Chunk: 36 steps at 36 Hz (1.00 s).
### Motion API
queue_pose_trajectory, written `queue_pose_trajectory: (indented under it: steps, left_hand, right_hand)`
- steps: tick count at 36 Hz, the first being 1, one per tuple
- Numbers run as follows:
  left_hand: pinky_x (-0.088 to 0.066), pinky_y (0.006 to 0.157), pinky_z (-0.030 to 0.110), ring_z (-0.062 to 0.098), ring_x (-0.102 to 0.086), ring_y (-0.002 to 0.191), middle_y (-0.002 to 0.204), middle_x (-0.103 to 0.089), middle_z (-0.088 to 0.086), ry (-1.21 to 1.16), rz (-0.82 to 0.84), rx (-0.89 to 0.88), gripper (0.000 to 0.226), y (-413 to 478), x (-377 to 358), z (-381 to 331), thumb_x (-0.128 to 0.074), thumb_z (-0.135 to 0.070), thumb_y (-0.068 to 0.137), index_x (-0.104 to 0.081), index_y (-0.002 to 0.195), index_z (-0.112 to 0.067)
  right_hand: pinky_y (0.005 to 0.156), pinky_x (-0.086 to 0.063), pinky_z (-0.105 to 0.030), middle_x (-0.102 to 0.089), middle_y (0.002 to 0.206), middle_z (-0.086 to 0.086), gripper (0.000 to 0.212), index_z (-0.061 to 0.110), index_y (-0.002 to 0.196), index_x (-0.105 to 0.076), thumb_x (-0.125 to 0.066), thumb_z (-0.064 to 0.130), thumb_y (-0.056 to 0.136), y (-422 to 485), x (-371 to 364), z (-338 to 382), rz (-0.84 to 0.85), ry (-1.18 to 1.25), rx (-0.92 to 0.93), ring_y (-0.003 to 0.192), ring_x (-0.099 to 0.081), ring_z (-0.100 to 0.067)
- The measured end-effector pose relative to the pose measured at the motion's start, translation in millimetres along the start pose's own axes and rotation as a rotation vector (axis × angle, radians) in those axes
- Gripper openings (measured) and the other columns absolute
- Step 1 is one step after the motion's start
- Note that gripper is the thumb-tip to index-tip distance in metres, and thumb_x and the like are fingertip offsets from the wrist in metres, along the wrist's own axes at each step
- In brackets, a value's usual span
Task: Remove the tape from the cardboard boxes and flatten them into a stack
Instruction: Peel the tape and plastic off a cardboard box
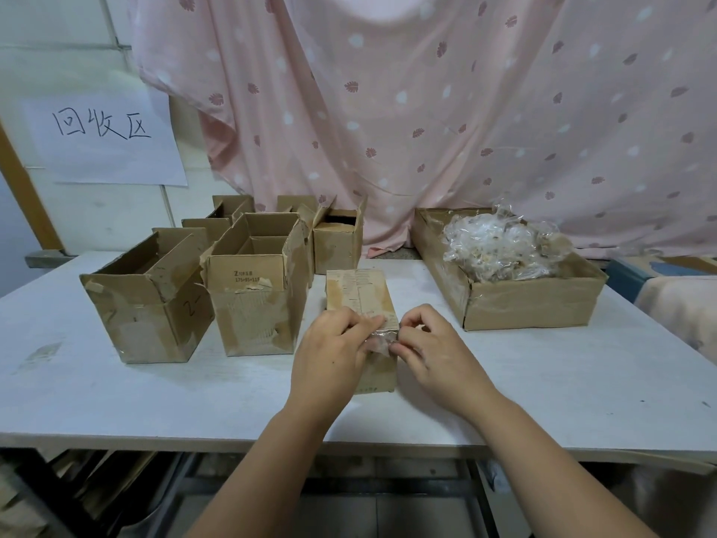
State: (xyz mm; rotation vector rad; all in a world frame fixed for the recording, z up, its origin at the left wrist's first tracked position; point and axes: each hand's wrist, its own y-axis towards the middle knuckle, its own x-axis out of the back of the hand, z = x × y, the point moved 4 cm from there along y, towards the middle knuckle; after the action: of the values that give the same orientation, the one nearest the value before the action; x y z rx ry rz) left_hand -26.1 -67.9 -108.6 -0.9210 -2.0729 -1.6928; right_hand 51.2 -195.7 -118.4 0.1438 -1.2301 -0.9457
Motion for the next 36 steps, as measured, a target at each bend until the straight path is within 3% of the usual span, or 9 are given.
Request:
queue_pose_trajectory:
  steps: [5, 10, 12, 14, 17, 21, 26, 30, 36]
  left_hand:
    - [-0.051, 0.053, 0.033, 0.023, -0.057, 0.071, 0.076, -0.061, 0.000, 0.012, 0.000, 0.006, 0.036, -1.6, 0.1, -2.0, -0.045, -0.028, 0.084, -0.074, 0.101, -0.015]
    - [-0.050, 0.054, 0.032, 0.023, -0.056, 0.071, 0.076, -0.061, 0.002, 0.026, 0.026, 0.049, 0.023, 0.4, 0.0, -0.3, -0.063, -0.021, 0.081, -0.074, 0.100, -0.014]
    - [-0.048, 0.057, 0.029, 0.023, -0.056, 0.074, 0.078, -0.061, 0.001, 0.003, 0.032, 0.073, 0.024, -0.6, 0.1, 0.5, -0.067, -0.017, 0.079, -0.074, 0.102, -0.015]
    - [-0.046, 0.059, 0.028, 0.020, -0.055, 0.076, 0.079, -0.060, -0.001, -0.014, 0.038, 0.086, 0.025, -2.0, 1.1, 0.1, -0.068, -0.019, 0.079, -0.073, 0.104, -0.017]
    - [-0.045, 0.064, 0.027, 0.017, -0.053, 0.078, 0.080, -0.059, -0.004, -0.021, 0.055, 0.127, 0.031, -0.8, 1.1, -0.6, -0.075, -0.030, 0.076, -0.073, 0.104, -0.018]
    - [-0.042, 0.066, 0.026, 0.019, -0.055, 0.078, 0.079, -0.060, -0.004, -0.021, 0.046, 0.173, 0.031, 1.1, -2.1, -1.1, -0.079, -0.031, 0.072, -0.075, 0.100, -0.019]
    - [-0.040, 0.062, 0.025, 0.019, -0.055, 0.075, 0.077, -0.060, -0.002, 0.007, -0.002, 0.173, 0.031, 0.6, -5.1, -5.4, -0.075, -0.040, 0.073, -0.074, 0.093, -0.017]
    - [-0.038, 0.055, 0.025, 0.019, -0.052, 0.066, 0.071, -0.056, -0.002, 0.054, -0.077, 0.141, 0.042, 3.2, -3.4, -11.5, -0.051, -0.054, 0.074, -0.071, 0.079, -0.018]
    - [-0.032, 0.051, 0.024, 0.020, -0.049, 0.056, 0.062, -0.052, -0.001, 0.157, -0.120, 0.166, 0.036, 7.0, -3.7, -17.0, -0.046, -0.047, 0.070, -0.065, 0.064, -0.017]
  right_hand:
    - [0.070, -0.039, -0.030, -0.053, 0.084, -0.002, 0.034, 0.011, 0.073, -0.059, -0.041, 0.035, 0.090, 8.0, 15.8, 2.9, 0.046, -0.187, 0.148, 0.064, -0.053, -0.028]
    - [0.038, -0.026, -0.024, -0.056, 0.073, -0.004, 0.022, 0.011, 0.068, -0.055, -0.068, 0.023, 0.081, 13.2, 40.0, 19.1, -0.058, -0.437, 0.272, 0.041, -0.048, -0.027]
    - [0.033, -0.027, -0.024, -0.057, 0.074, -0.002, 0.025, 0.011, 0.070, -0.057, -0.063, 0.030, 0.084, 13.1, 46.8, 23.4, -0.090, -0.472, 0.291, 0.038, -0.047, -0.026]
    - [0.041, -0.041, -0.031, -0.061, 0.083, 0.000, 0.021, 0.013, 0.083, -0.063, -0.056, 0.033, 0.088, 11.9, 48.2, 23.0, -0.041, -0.375, 0.211, 0.049, -0.057, -0.025]
    - [0.073, -0.052, -0.030, -0.060, 0.102, 0.008, 0.027, 0.022, 0.112, -0.060, -0.067, 0.028, 0.087, 6.0, 44.7, 12.9, 0.053, -0.008, -0.139, 0.070, -0.068, -0.015]
    - [0.081, -0.058, -0.037, -0.067, 0.105, -0.005, 0.015, 0.019, 0.094, -0.066, -0.066, 0.006, 0.087, -6.4, 28.1, 9.9, 0.058, 0.655, -0.488, 0.074, -0.072, -0.022]
    - [0.078, -0.050, -0.014, -0.070, 0.099, 0.010, 0.019, 0.022, 0.081, -0.073, -0.072, 0.004, 0.080, -5.5, 30.8, 14.6, -0.057, 0.678, -0.434, 0.083, -0.065, -0.002]
    - [0.078, -0.049, -0.015, -0.069, 0.095, 0.004, 0.023, 0.024, 0.078, -0.073, -0.075, 0.001, 0.076, -1.4, 35.3, 20.6, -0.092, 0.683, -0.374, 0.082, -0.064, -0.003]
    - [0.085, -0.051, -0.022, -0.063, 0.095, 0.011, 0.033, 0.039, 0.076, -0.071, -0.075, 0.006, 0.076, 5.4, 39.9, 25.5, -0.028, 0.526, -0.240, 0.091, -0.060, -0.006]
